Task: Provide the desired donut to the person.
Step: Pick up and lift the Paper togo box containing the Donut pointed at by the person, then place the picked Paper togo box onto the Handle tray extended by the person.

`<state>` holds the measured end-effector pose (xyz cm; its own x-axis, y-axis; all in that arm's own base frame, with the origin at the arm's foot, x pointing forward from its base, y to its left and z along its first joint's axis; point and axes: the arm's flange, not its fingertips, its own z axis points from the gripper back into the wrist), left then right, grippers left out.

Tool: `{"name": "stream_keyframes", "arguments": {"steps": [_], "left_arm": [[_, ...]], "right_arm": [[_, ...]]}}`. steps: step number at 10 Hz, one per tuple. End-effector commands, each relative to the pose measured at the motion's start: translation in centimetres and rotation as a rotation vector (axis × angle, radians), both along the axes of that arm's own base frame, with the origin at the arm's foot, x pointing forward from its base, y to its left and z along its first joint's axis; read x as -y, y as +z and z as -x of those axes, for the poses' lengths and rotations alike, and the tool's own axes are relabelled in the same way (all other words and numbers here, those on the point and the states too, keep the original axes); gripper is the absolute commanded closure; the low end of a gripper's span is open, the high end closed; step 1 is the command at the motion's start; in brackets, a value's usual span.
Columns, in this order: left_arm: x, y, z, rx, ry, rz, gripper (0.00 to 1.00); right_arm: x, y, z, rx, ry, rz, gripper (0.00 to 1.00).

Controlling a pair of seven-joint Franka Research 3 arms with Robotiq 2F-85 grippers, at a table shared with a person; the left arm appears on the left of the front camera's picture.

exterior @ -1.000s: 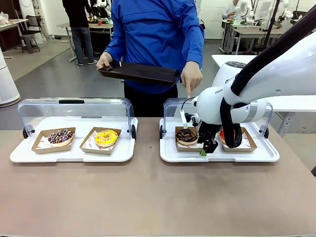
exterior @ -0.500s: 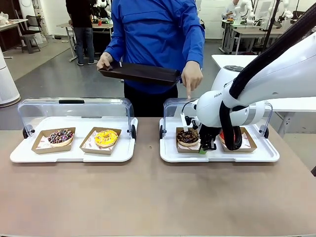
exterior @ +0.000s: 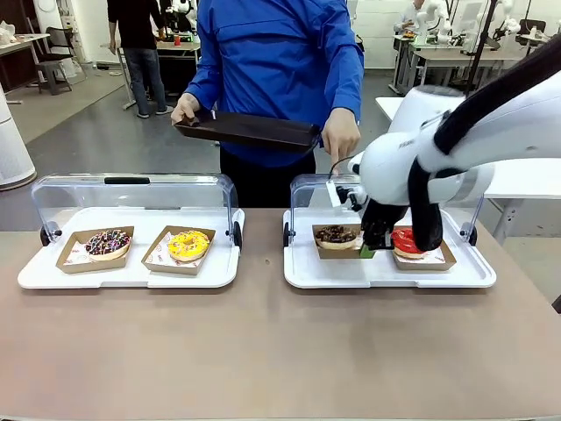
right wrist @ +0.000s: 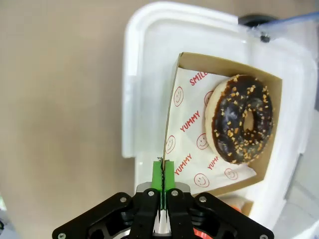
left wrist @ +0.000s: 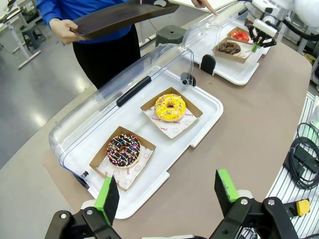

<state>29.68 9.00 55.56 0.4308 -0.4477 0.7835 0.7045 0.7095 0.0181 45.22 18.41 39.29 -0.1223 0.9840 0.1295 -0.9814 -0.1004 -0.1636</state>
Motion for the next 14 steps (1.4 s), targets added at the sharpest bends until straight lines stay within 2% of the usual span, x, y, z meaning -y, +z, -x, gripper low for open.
{"name": "stream_keyframes", "arguments": {"steps": [1,2,4,6,7,8,9,14], "left_arm": [[0.1,-0.1,-0.1,0.008,0.009,0.013,0.0],[0.1,-0.1,-0.1,0.008,0.009,0.013,0.0],[0.1,-0.1,-0.1,0.008,0.009,0.013,0.0],[0.1,-0.1,-0.1,0.008,0.009,0.013,0.0],[0.1,-0.1,-0.1,0.008,0.009,0.013,0.0],[0.1,-0.1,-0.1,0.008,0.009,0.013,0.0],[0.1,-0.1,-0.1,0.008,0.009,0.013,0.0],[0.1,-0.1,-0.1,0.008,0.009,0.013,0.0]], "right_arm": [[3.0,5.7,5.5,-0.052,0.066,-0.044,1.0],[3.8,9.2,8.2,-0.067,0.133,-0.076,1.0],[3.9,14.7,12.0,0.05,0.145,-0.079,1.0],[3.6,18.4,13.3,0.159,0.103,-0.076,1.0],[3.2,18.8,13.0,0.173,0.094,-0.099,1.0],[2.7,18.2,11.0,0.084,0.084,-0.077,1.0],[4.1,20.0,14.4,0.157,0.125,-0.101,1.0],[4.1,20.0,14.4,0.157,0.125,-0.101,1.0]]}}
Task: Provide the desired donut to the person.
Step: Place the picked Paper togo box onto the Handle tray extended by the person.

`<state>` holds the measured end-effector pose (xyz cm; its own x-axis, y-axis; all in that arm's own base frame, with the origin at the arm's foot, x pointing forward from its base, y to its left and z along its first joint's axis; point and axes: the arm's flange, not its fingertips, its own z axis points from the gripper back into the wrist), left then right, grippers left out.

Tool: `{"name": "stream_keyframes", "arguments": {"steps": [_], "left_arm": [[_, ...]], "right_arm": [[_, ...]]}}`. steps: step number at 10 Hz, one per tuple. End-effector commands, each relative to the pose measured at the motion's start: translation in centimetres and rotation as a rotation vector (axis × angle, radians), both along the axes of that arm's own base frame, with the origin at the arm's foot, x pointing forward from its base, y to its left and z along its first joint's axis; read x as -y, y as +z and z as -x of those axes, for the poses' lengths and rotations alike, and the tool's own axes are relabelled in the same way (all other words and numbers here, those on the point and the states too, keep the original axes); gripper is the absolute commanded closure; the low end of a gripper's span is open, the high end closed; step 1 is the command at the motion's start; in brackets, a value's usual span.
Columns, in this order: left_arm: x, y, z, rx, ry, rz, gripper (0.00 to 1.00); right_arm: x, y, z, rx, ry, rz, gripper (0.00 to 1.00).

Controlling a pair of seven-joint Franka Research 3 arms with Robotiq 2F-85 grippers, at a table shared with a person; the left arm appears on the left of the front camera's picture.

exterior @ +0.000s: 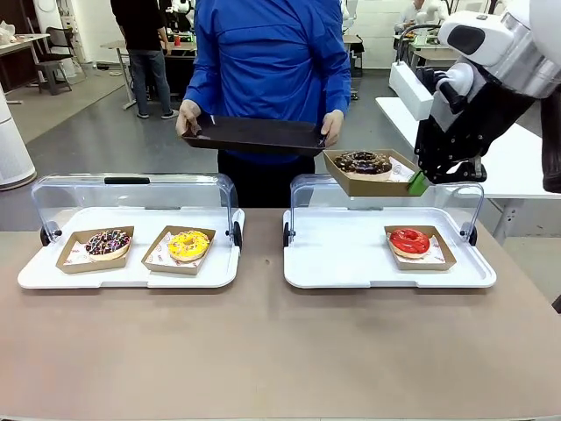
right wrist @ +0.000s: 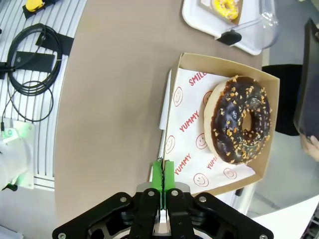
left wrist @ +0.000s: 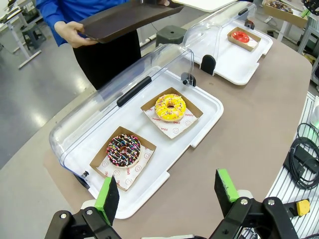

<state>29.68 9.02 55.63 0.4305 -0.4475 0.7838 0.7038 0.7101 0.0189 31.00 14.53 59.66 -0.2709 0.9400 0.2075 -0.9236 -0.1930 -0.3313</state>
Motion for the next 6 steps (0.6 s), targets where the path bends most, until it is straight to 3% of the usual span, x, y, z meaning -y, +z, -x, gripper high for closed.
{"name": "stream_keyframes", "arguments": {"steps": [1,6], "left_arm": [[0.09,-0.19,-0.12,0.007,0.008,0.013,0.0],[0.09,-0.19,-0.12,0.007,0.008,0.013,0.0]], "right_arm": [[0.26,-0.39,0.15,-0.001,-0.002,0.012,1.0],[0.26,-0.39,0.15,-0.001,-0.002,0.012,1.0]]}}
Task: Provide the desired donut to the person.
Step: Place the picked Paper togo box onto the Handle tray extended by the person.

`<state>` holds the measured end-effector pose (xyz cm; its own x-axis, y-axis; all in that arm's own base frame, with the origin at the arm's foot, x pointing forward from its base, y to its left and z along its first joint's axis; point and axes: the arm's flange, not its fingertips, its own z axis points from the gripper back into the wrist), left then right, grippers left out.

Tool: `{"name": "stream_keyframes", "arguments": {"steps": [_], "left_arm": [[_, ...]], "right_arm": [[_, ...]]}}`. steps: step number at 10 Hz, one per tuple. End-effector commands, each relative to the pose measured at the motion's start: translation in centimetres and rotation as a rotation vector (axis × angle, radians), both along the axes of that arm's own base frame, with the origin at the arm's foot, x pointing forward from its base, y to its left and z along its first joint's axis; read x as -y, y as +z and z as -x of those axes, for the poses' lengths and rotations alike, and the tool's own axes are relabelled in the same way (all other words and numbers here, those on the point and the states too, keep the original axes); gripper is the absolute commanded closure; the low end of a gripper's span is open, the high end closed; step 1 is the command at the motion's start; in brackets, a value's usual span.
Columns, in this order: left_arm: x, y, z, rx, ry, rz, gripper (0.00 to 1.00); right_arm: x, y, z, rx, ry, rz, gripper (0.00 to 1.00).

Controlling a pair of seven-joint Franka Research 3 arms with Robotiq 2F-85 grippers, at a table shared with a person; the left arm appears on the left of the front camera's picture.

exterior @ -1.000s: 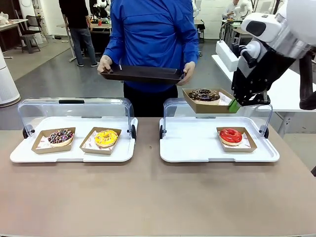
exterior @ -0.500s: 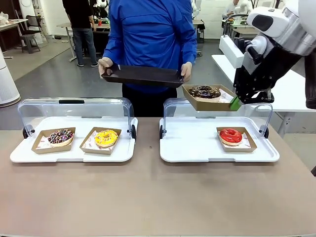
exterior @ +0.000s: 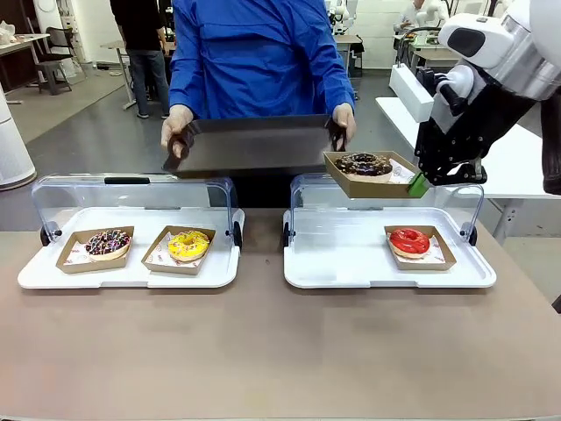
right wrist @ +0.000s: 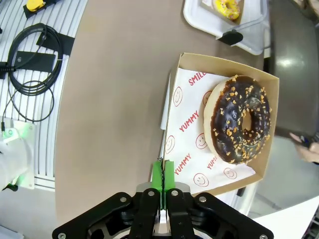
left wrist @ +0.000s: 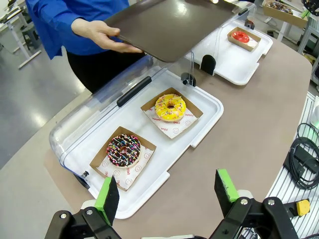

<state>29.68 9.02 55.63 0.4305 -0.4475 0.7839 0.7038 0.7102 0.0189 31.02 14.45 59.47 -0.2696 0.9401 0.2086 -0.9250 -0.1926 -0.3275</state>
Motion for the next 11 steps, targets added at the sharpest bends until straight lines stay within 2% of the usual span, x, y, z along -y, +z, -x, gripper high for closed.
{"name": "stream_keyframes", "arguments": {"steps": [1,11], "left_arm": [[0.09,-0.19,-0.12,0.007,0.008,0.013,0.0],[0.09,-0.19,-0.12,0.007,0.008,0.013,0.0]], "right_arm": [[0.18,-0.19,0.17,0.003,-0.002,0.012,1.0],[0.18,-0.19,0.17,0.003,-0.002,0.012,1.0]]}}
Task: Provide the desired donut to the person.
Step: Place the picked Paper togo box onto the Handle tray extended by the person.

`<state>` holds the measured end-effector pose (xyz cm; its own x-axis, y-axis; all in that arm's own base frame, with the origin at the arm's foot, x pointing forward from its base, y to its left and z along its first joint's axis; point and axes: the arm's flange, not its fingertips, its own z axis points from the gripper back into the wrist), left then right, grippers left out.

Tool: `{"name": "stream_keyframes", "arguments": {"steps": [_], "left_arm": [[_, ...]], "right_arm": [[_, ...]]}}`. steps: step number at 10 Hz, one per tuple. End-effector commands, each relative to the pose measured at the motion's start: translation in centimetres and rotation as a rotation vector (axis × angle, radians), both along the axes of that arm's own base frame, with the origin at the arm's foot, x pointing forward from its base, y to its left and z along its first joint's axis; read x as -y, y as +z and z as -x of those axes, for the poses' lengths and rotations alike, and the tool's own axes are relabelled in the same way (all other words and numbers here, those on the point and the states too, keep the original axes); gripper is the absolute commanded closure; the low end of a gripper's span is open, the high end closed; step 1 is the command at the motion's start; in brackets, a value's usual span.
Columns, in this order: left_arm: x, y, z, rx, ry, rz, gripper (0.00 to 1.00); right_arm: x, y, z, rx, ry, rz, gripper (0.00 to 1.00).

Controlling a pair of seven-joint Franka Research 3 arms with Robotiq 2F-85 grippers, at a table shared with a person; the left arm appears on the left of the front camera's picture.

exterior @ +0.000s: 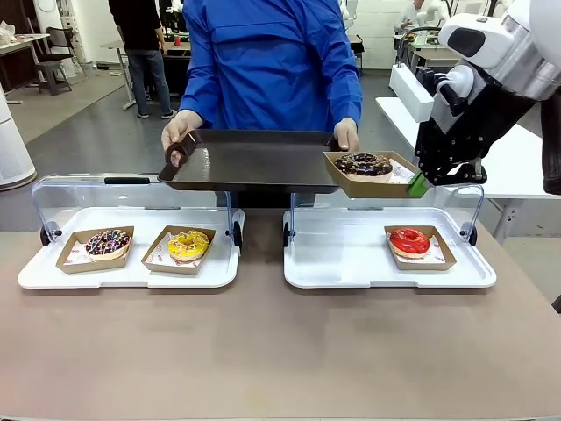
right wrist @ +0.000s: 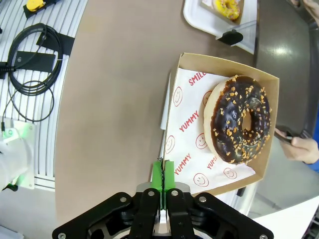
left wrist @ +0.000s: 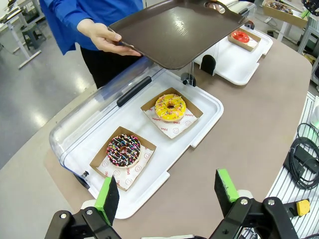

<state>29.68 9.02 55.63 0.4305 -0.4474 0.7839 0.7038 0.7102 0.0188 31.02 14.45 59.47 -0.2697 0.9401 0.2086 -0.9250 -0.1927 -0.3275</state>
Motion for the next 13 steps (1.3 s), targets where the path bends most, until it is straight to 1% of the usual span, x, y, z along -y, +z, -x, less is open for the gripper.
{"name": "stream_keyframes", "arguments": {"steps": [1,2,3,4,5,6,7,9,10,11,12,13], "left_arm": [[0.1,-0.2,-0.1,0.007,0.008,0.013,0.0],[0.1,-0.2,-0.1,0.007,0.008,0.013,0.0],[0.1,-0.2,-0.1,0.007,0.008,0.013,0.0],[0.1,-0.2,-0.1,0.007,0.008,0.013,0.0],[0.1,-0.2,-0.1,0.007,0.008,0.013,0.0],[0.1,-0.2,-0.1,0.007,0.008,0.013,0.0],[0.1,-0.2,-0.1,0.007,0.008,0.013,0.0],[0.1,-0.2,-0.1,0.007,0.008,0.013,0.0],[0.1,-0.2,-0.1,0.007,0.008,0.013,0.0],[0.1,-0.2,-0.1,0.007,0.008,0.013,0.0],[0.1,-0.2,-0.1,0.007,0.008,0.013,0.0],[0.1,-0.2,-0.1,0.007,0.008,0.013,0.0]], "right_arm": [[0.2,-0.2,0.2,0.003,-0.002,0.012,1.0],[0.0,0.0,0.0,0.0,0.0,0.0,0.99],[-2.7,1.7,-3.0,-0.001,-0.033,0.017,0.99],[-5.6,2.8,-5.9,0.009,-0.074,0.036,0.99],[-8.3,3.3,-8.9,0.02,-0.054,0.015,0.99],[-10.1,3.1,-11.0,0.026,-0.054,0.0,0.99],[-12.1,2.3,-12.7,0.045,-0.071,0.002,0.99],[-15.9,-0.5,-15.5,0.099,-0.142,0.046,0.99],[-16.6,-1.8,-16.9,0.117,-0.161,0.068,0.99],[-16.9,-3.1,-18.2,0.098,-0.145,0.086,0.99],[-16.9,-4.3,-19.3,0.047,-0.116,0.103,0.99],[-16.8,-5.1,-19.9,0.027,-0.107,0.111,0.99]]}}
